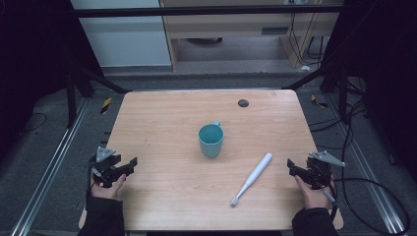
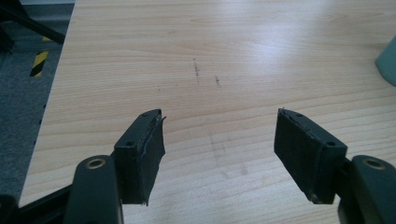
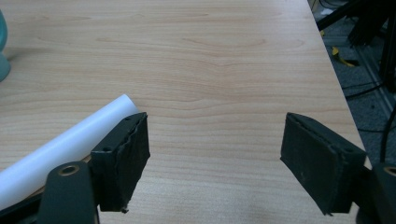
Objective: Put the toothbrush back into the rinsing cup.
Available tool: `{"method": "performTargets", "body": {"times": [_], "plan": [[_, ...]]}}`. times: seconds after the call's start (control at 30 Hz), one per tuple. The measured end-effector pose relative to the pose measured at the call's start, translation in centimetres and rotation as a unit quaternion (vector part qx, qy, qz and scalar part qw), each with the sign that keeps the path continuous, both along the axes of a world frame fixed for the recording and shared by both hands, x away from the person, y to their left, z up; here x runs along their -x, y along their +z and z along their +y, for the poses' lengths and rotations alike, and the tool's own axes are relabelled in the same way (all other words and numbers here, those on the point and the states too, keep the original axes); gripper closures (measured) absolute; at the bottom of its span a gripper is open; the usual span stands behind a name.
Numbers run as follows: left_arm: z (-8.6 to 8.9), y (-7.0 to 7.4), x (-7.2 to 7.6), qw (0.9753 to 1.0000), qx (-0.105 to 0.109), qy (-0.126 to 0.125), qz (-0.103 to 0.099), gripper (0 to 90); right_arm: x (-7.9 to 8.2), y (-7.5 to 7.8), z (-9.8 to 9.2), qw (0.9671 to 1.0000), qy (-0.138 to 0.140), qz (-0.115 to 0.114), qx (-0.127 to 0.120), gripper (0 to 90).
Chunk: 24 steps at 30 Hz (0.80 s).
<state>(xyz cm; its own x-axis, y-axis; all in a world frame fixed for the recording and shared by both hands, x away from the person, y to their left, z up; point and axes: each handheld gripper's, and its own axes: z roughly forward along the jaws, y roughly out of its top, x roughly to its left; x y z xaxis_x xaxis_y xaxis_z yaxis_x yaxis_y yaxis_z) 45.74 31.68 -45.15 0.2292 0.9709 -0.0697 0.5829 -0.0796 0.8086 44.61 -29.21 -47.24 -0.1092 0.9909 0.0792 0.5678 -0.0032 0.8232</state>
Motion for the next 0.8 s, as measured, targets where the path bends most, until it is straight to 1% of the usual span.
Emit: {"method": "performTargets", "body": {"times": [0.03, 0.07, 0.1, 0.13, 0.2, 0.23, 0.3, 0.37, 0.43, 0.5, 0.63, 0.7, 0.8], "plan": [[0.1, 0.0, 0.1, 1.0, 0.009, 0.001, 0.0, 34.1, -0.1, 0.0, 0.1, 1.0, 0.001, 0.0, 0.003, 25.1], [0.1, 0.0, 0.1, 0.9999, 0.013, 0.003, -0.001, 35.8, -0.1, 0.1, 0.2, 1.0, 0.006, -0.001, 0.0, 25.5], [0.1, 0.0, 0.1, 0.9999, 0.013, 0.003, -0.001, 36.7, -0.1, 0.2, 0.3, 0.9999, 0.01, -0.001, 0.0, 25.6], [0.1, 0.0, 0.1, 0.9999, 0.015, 0.005, 0.001, 38.1, -0.2, 0.2, 0.5, 0.9998, 0.015, 0.001, 0.009, 26.5], [0.1, 0.0, 0.1, 0.9999, 0.015, 0.003, 0.002, 39.5, -0.1, 0.2, 0.6, 0.9998, 0.019, 0.002, 0.012, 27.4], [0.1, -0.2, -0.1, 0.9998, 0.019, 0.003, 0.005, 40.2, -0.1, 0.3, 1.0, 0.9994, 0.033, 0.004, 0.006, 29.6], [0.0, -0.4, -0.3, 0.9997, 0.025, 0.0, 0.006, 41.2, -0.1, 0.4, 1.1, 0.9991, 0.041, 0.006, 0.002, 31.4], [-0.2, -0.5, -0.4, 0.9995, 0.03, -0.002, 0.008, 42.5, -0.1, 0.8, 1.3, 0.9987, 0.05, 0.001, -0.002, 33.9], [-0.5, -0.7, -0.6, 0.9996, 0.026, -0.006, 0.011, 43.0, -0.1, 1.2, 1.6, 0.9983, 0.057, -0.005, -0.008, 37.4], [-0.7, -0.7, -0.6, 0.9996, 0.025, -0.007, 0.01, 43.0, -0.2, 1.5, 2.1, 0.9975, 0.071, -0.004, 0.001, 41.7], [-0.9, -0.6, -0.4, 0.9999, 0.008, -0.01, 0.002, 42.6, -0.2, 1.9, 3.1, 0.9954, 0.094, -0.004, 0.015, 51.8], [-1.0, -0.6, -0.4, 0.9999, 0.006, -0.009, 0.0, 42.6, -0.2, 2.3, 3.5, 0.9947, 0.1, -0.005, 0.022, 56.7], [-1.1, -0.7, -0.4, 0.9999, 0.006, -0.01, 0.003, 42.2, -0.3, 2.8, 4.1, 0.9935, 0.111, -0.003, 0.026, 64.8]]}}
